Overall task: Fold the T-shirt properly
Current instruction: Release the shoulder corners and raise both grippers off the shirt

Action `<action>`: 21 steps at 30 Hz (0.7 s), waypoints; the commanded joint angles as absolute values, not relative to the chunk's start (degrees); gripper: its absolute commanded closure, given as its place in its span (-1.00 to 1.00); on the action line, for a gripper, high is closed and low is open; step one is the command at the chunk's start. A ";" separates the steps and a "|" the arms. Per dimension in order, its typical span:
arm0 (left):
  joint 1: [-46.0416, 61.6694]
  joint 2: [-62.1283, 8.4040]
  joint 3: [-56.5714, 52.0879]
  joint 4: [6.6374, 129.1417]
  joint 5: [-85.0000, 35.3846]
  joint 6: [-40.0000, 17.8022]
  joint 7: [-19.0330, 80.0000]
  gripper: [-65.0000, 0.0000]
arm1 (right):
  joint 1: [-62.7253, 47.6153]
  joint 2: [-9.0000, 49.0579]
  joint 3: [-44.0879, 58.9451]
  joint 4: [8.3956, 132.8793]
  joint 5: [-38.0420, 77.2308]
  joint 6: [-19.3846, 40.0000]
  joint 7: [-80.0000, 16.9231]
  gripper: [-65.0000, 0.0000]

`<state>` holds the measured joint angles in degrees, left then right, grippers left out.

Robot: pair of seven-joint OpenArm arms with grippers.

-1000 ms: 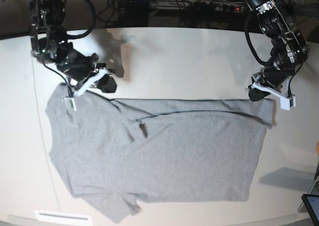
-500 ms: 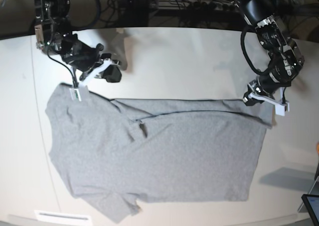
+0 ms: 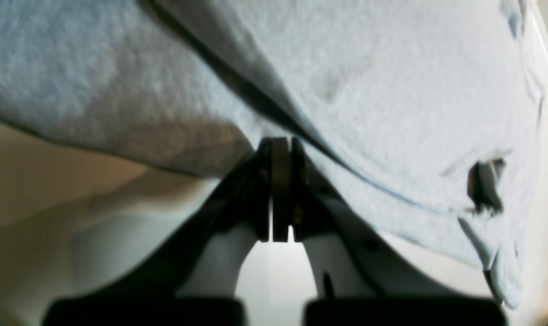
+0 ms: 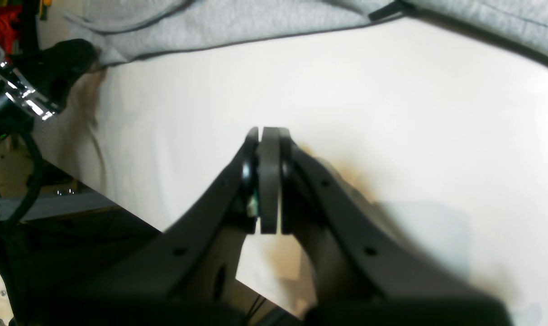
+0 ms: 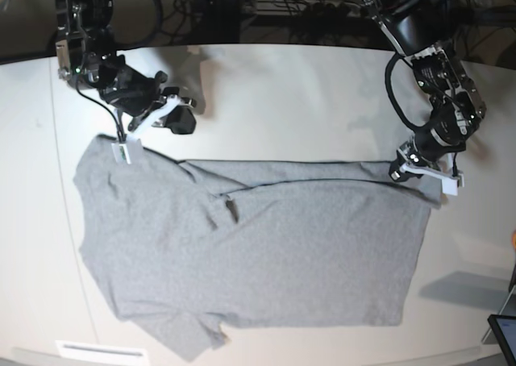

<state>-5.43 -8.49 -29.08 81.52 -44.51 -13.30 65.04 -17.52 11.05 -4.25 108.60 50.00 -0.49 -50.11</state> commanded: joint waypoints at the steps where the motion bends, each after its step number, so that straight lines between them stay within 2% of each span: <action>1: -6.73 -9.27 -29.05 81.10 -45.49 -13.32 64.31 1.00 | -17.27 11.30 -4.09 109.76 50.95 0.22 -49.45 0.99; 9: -8.13 -9.54 -29.05 76.35 -45.49 -13.32 62.11 1.00 | -17.27 11.30 -4.09 109.76 50.95 0.22 -49.36 0.99; 21: -11.56 -9.36 -28.97 76.00 -45.49 -13.32 62.29 1.00 | -17.27 11.30 -4.09 109.76 50.95 0.22 -49.36 0.99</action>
